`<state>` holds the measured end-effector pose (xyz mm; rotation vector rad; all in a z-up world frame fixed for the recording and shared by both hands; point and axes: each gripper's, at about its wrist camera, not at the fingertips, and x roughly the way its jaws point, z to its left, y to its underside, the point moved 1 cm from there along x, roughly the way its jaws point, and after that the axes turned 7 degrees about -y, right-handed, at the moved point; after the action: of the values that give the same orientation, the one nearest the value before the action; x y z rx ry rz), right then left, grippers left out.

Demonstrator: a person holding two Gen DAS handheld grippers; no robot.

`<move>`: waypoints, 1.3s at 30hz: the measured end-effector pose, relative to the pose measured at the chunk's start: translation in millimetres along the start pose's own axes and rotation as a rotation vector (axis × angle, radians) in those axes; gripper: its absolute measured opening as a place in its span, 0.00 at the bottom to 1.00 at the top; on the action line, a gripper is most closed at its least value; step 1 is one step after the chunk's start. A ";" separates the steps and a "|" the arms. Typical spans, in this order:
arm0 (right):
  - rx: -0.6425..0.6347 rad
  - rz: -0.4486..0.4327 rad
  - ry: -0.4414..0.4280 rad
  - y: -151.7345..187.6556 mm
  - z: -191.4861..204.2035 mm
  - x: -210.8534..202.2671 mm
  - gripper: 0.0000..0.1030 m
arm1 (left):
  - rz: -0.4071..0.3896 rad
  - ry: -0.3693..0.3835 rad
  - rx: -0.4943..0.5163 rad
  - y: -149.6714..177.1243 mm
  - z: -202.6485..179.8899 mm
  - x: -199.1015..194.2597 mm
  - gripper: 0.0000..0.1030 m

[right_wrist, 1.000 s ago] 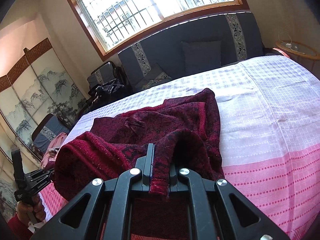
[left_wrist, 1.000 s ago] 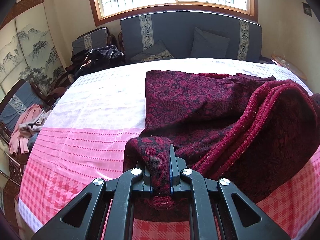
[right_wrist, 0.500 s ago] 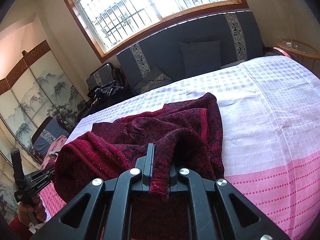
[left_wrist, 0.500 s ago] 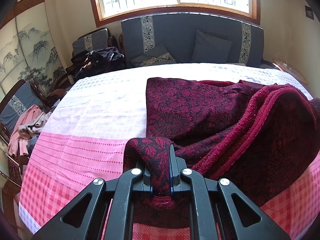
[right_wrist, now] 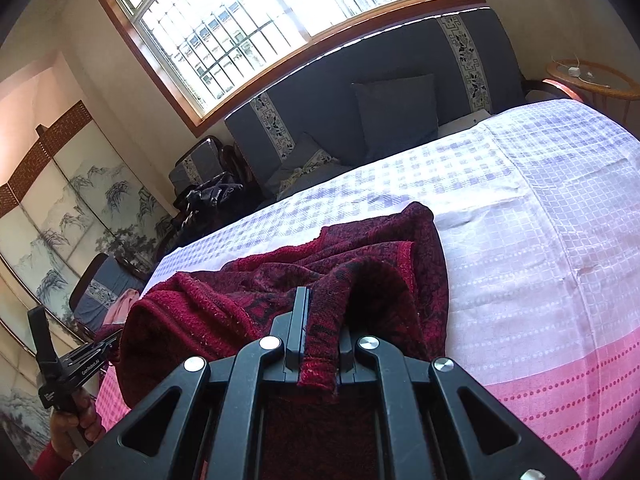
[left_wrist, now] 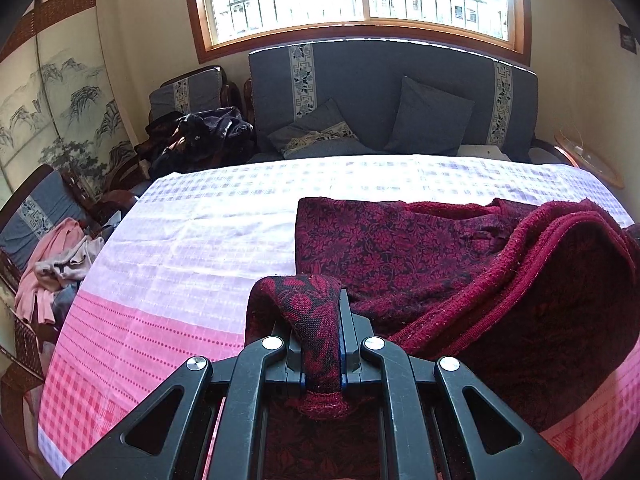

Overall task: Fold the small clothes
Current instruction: 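Lift the hem with both grippers and fold it toward the collar, then lower the hem onto the sweater and open both grippers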

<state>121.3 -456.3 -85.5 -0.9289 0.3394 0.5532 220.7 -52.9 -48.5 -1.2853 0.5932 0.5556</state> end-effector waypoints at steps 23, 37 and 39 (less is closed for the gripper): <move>0.145 0.046 -0.025 -17.8 -39.2 60.1 0.13 | 0.107 0.102 -0.112 -47.6 13.3 74.3 0.18; 0.288 -0.113 -0.130 -20.7 -60.9 41.7 0.44 | 0.069 0.221 -0.208 -62.5 32.6 72.1 0.69; 0.301 -0.150 -0.144 -22.9 -63.6 34.6 0.51 | 0.011 0.218 -0.229 -67.3 38.8 62.8 0.77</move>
<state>160.2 -509.3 -123.5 -0.6138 0.2131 0.4145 315.7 -24.7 -36.8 -1.5728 0.7334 0.5063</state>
